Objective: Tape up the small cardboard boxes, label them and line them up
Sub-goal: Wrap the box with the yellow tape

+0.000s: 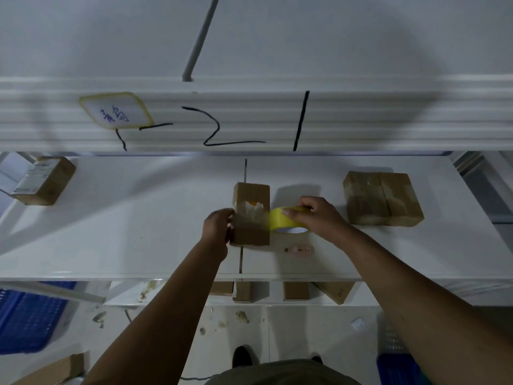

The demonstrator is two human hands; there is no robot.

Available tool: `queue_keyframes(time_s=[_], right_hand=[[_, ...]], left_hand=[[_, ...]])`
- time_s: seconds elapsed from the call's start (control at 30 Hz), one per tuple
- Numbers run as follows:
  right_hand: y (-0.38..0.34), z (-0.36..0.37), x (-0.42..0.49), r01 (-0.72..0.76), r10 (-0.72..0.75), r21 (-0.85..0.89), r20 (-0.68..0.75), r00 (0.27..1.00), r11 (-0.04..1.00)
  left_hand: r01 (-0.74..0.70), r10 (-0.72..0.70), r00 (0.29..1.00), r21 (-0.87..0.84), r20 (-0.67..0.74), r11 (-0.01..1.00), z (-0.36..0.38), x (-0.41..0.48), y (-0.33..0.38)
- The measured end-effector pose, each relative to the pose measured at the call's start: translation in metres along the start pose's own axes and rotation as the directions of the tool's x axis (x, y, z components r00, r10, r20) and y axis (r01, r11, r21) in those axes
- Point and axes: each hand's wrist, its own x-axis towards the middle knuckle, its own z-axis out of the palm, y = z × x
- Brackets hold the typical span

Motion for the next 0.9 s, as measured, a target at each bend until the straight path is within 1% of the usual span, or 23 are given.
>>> queue_keyframes(time_s=[0.1,0.17,0.23,0.3,0.33,0.37,0.43,0.47,0.53,0.63,0.67,0.73,0.77,0.83,0.9], right_hand=[[-0.016,-0.008,-0.003,0.085,-0.084,0.106,-0.018,0.996,0.991],[-0.026,-0.011,-0.004,0.144,-0.141,0.130,-0.033,0.989,0.981],[-0.031,-0.016,-0.005,0.183,-0.178,0.107,-0.052,0.983,0.977],[-0.033,-0.019,-0.007,0.212,-0.205,0.110,-0.065,0.977,0.971],[-0.032,-0.020,-0.009,0.217,-0.210,0.117,-0.070,0.975,0.969],[-0.032,-0.021,-0.012,0.217,-0.210,0.116,-0.076,0.975,0.969],[-0.031,-0.021,-0.018,0.214,-0.207,0.111,-0.076,0.975,0.970],[-0.030,-0.019,-0.021,0.213,-0.206,0.116,-0.074,0.976,0.970],[-0.034,-0.019,-0.027,0.232,-0.224,0.139,-0.065,0.972,0.963],[-0.036,-0.028,-0.036,0.231,-0.239,0.214,0.012,0.971,0.949],[-0.034,-0.029,-0.037,0.210,-0.229,0.242,0.053,0.972,0.947],[-0.031,-0.026,-0.042,0.115,-0.174,0.352,0.142,0.974,0.929],[-0.031,-0.023,-0.044,0.094,-0.164,0.404,0.144,0.976,0.910],[-0.035,-0.019,-0.046,0.134,-0.175,0.439,0.055,0.983,0.888],[-0.036,-0.022,-0.047,0.215,-0.212,0.380,-0.051,0.976,0.900]], left_hand=[[-0.045,0.049,0.998,-0.120,0.035,0.992,-0.002,-0.004,0.004],[-0.062,0.068,0.997,-0.156,0.032,0.986,-0.003,-0.010,0.005],[-0.092,0.087,0.996,-0.146,-0.036,0.985,-0.003,-0.017,0.003],[-0.142,0.131,0.984,-0.080,-0.124,0.987,-0.003,-0.020,0.002],[-0.146,0.139,0.981,-0.044,-0.133,0.988,-0.002,-0.027,0.005],[-0.138,0.134,0.986,-0.036,-0.096,0.990,0.000,-0.033,0.007],[-0.127,0.128,0.991,-0.015,0.025,0.992,0.005,-0.039,0.009],[-0.146,0.145,0.986,0.013,0.079,0.989,0.007,-0.044,0.010],[-0.192,0.184,0.974,0.048,0.131,0.980,0.009,-0.052,0.010],[-0.227,0.225,0.968,0.004,0.107,0.974,0.005,-0.054,0.009],[-0.220,0.221,0.971,-0.021,0.095,0.975,0.003,-0.056,0.009],[-0.185,0.189,0.978,-0.050,0.092,0.981,0.003,-0.060,0.007],[-0.165,0.170,0.981,-0.058,0.094,0.985,0.003,-0.061,0.005],[-0.123,0.131,0.985,-0.077,0.111,0.989,0.003,-0.065,0.003],[-0.069,0.089,0.987,-0.149,0.132,0.986,-0.003,-0.068,0.006]])
